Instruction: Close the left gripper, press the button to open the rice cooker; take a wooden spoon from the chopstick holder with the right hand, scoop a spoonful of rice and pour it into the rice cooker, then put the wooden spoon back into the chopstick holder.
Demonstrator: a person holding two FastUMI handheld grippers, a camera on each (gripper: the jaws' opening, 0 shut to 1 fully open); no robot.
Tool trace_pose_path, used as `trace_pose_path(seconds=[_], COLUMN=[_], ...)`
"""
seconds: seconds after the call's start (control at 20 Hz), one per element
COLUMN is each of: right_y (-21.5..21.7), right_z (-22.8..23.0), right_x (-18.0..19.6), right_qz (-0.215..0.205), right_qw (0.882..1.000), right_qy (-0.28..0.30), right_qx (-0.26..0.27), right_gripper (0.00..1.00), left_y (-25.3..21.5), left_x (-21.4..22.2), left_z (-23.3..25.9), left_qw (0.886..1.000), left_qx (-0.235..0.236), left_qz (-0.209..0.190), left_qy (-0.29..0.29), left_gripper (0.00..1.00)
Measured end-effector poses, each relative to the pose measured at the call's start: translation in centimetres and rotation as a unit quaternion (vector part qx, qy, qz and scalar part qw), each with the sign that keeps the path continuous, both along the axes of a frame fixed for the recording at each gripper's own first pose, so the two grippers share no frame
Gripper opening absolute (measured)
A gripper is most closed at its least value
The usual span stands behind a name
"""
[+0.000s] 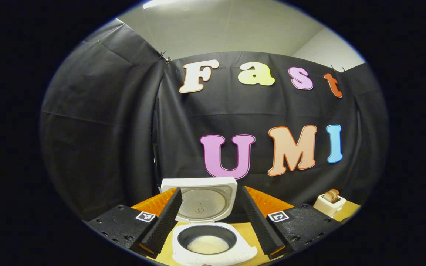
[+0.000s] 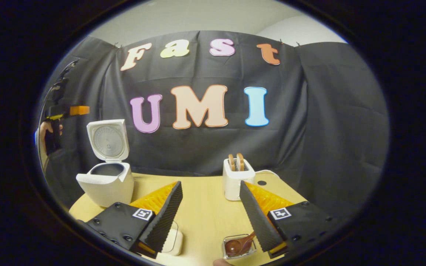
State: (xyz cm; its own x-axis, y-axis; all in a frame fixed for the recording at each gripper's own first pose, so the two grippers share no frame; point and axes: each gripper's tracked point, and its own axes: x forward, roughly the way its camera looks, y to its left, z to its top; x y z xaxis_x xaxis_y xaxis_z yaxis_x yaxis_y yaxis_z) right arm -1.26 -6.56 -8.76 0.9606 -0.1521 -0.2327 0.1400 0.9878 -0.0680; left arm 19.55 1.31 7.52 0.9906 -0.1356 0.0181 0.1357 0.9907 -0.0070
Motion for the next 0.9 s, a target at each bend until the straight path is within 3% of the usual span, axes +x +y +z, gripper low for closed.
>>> trace_pose_path(seconds=[0.5,0.65,0.9], right_y=[5.8,6.2,6.3], right_z=[-0.7,-1.2,-2.1], right_x=[-0.6,-0.9,-1.1], right_qz=[0.006,-0.001,-0.016], right_qw=[1.0,1.0,0.999], right_qy=[0.009,0.018,0.029], right_qx=[-0.01,-0.012,-0.013], right_gripper=[0.99,0.99,0.98], left_y=[3.2,3.6,4.4], left_x=[12.1,15.6,21.1], left_z=[1.0,-0.1,-2.9], left_qw=[0.999,0.998,0.996], left_qx=[-0.024,-0.035,-0.015], left_qz=[0.016,0.02,0.023], left_qy=[0.015,0.039,0.084], left_gripper=[0.93,0.91,0.93])
